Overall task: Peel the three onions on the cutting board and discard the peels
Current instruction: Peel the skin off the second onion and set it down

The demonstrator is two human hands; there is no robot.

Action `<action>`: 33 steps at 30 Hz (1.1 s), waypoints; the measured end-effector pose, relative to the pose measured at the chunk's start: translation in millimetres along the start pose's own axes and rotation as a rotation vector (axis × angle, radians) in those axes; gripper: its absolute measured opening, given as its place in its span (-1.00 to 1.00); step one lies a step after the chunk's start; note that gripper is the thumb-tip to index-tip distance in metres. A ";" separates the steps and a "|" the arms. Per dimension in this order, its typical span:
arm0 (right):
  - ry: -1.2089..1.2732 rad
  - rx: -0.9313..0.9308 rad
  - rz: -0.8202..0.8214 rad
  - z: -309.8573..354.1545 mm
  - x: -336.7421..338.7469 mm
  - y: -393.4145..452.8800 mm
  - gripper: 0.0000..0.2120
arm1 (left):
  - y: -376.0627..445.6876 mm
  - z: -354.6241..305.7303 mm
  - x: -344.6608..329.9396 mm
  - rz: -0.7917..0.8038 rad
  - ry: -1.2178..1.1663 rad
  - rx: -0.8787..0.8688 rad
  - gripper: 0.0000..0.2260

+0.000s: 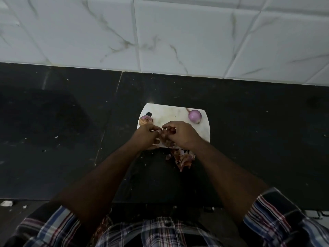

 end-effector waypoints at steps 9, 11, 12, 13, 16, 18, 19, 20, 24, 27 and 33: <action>0.588 -0.195 -0.038 6.8 9.0 -28.5 -0.83 | -24.5 -22.3 -1.2 0.149 -0.344 -0.186 -0.69; 0.559 -0.162 -0.069 9.3 7.0 -42.8 -0.87 | -29.2 -21.2 8.1 0.095 -0.344 -0.199 -0.84; 0.520 -0.157 -0.124 7.8 9.1 -48.4 -0.87 | -31.6 -19.3 10.9 0.090 -0.355 -0.203 -0.88; 0.490 -0.160 -0.194 5.8 13.0 -53.5 -0.88 | -34.4 -18.4 11.5 0.104 -0.361 -0.211 -0.90; 0.505 -0.184 -0.306 1.7 18.5 -65.0 -0.90 | -45.8 -20.2 9.0 0.168 -0.395 -0.212 -0.87; 0.500 -0.220 -0.320 -1.8 16.4 -69.8 -0.89 | -51.0 -22.0 6.3 0.202 -0.498 -0.197 -0.82; 0.484 -0.234 -0.330 -5.0 15.5 -72.3 -0.89 | -52.3 -21.9 5.4 0.214 -0.543 -0.189 -0.80; 0.466 -0.243 -0.341 -7.6 15.4 -75.0 -0.91 | -54.0 -22.6 4.8 0.224 -0.567 -0.185 -0.78; 0.267 -0.238 -0.348 -15.8 17.6 -87.8 -0.88 | -56.4 -18.1 1.5 0.236 -0.547 -0.175 -0.77; 0.054 -0.238 -0.241 -21.7 14.8 -91.9 -0.80 | -57.2 -14.8 -3.8 0.212 -0.523 -0.170 -0.77; 0.596 -0.234 -0.041 -14.4 20.7 -90.5 -0.65 | -58.3 -22.5 -20.9 0.198 -0.532 -0.175 -0.77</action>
Point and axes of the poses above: each hand's wrist, its own y-axis towards the middle knuckle, its own x-axis out of the back of the hand, z = x × y, the point moved 9 cm from there along y, towards the middle knuckle, and after that the axes turned 15 degrees about -x, right-handed, at the moved point
